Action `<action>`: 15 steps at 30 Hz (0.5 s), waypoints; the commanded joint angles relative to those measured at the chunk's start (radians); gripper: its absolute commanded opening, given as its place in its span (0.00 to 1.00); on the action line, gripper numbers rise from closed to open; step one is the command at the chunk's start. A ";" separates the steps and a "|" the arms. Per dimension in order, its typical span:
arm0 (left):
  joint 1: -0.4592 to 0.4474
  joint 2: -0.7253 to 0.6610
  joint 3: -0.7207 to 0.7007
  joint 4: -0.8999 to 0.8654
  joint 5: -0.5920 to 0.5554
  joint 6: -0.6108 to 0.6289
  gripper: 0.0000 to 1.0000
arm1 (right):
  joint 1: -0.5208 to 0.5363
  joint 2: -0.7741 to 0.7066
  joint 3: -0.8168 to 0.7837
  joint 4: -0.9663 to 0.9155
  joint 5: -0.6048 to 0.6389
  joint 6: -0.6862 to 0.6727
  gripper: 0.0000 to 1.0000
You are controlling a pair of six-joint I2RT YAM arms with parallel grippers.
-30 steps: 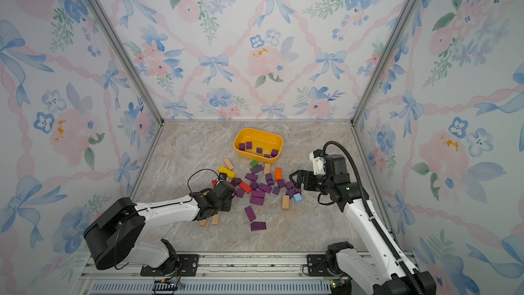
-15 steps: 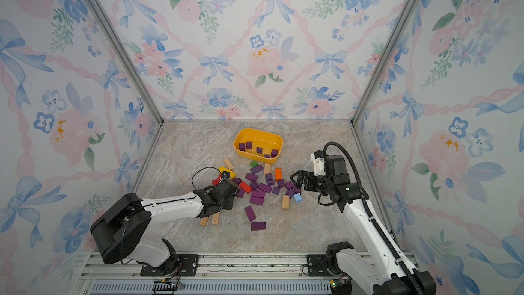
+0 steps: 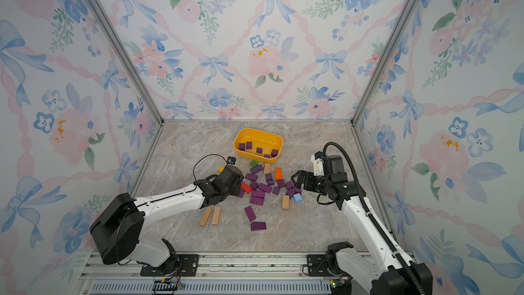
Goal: Pick purple bricks into the storage bin
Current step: Pick up the building block from the center of the board, then place the building block in the storage box.
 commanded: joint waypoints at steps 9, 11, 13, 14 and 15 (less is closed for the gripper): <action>-0.004 0.070 0.198 -0.001 -0.037 0.152 0.28 | -0.045 0.044 -0.014 0.038 0.055 0.065 0.97; -0.003 0.111 0.247 0.000 -0.044 0.183 0.28 | -0.053 0.046 -0.020 0.044 0.055 0.077 0.97; 0.004 0.159 0.303 0.003 -0.044 0.210 0.28 | -0.059 0.041 -0.029 0.056 0.055 0.090 0.97; 0.007 0.182 0.327 0.006 -0.035 0.219 0.28 | -0.061 0.039 -0.031 0.059 0.056 0.093 0.97; 0.015 0.208 0.355 0.012 -0.023 0.226 0.28 | -0.062 0.037 -0.031 0.059 0.056 0.092 0.97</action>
